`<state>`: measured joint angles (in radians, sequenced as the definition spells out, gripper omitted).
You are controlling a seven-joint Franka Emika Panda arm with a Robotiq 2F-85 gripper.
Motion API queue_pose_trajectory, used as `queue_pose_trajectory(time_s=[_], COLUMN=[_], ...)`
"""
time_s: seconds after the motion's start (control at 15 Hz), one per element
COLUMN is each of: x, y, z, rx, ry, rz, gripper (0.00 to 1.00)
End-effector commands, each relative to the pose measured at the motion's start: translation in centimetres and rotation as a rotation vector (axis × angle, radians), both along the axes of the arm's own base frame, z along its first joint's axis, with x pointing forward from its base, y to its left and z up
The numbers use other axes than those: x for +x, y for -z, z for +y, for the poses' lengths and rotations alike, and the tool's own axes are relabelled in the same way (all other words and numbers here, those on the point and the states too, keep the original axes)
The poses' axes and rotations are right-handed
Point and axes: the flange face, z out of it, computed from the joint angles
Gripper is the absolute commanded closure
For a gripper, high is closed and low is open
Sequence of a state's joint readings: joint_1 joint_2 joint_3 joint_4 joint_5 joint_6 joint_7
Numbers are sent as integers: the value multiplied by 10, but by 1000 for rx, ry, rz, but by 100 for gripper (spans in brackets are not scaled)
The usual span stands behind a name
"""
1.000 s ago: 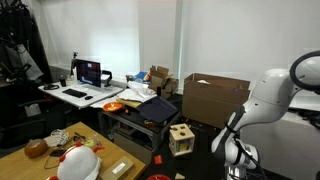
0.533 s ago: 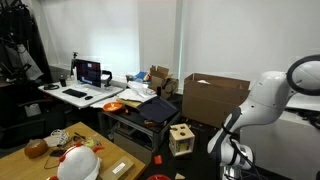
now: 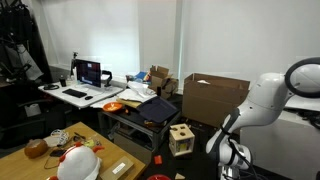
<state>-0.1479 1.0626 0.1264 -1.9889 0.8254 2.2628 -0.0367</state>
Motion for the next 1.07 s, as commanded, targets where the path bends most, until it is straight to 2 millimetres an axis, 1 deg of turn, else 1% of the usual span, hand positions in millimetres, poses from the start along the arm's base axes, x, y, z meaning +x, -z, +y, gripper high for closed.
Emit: queue_pose_trajectory(time_s=[0.0,0.13,0.2,0.27,0.67,1.0], x=[4,5,6,7,9,17], y=[0,0,-1,-1,-1,-16], z=[0,1,2,2,2,2], rx=[25,43,51,54,59,0], ry=[-24,-40,-50,-59,-102,-164], rz=[10,21,25,24,30,53], gripper=[88,98,99,95,95,95])
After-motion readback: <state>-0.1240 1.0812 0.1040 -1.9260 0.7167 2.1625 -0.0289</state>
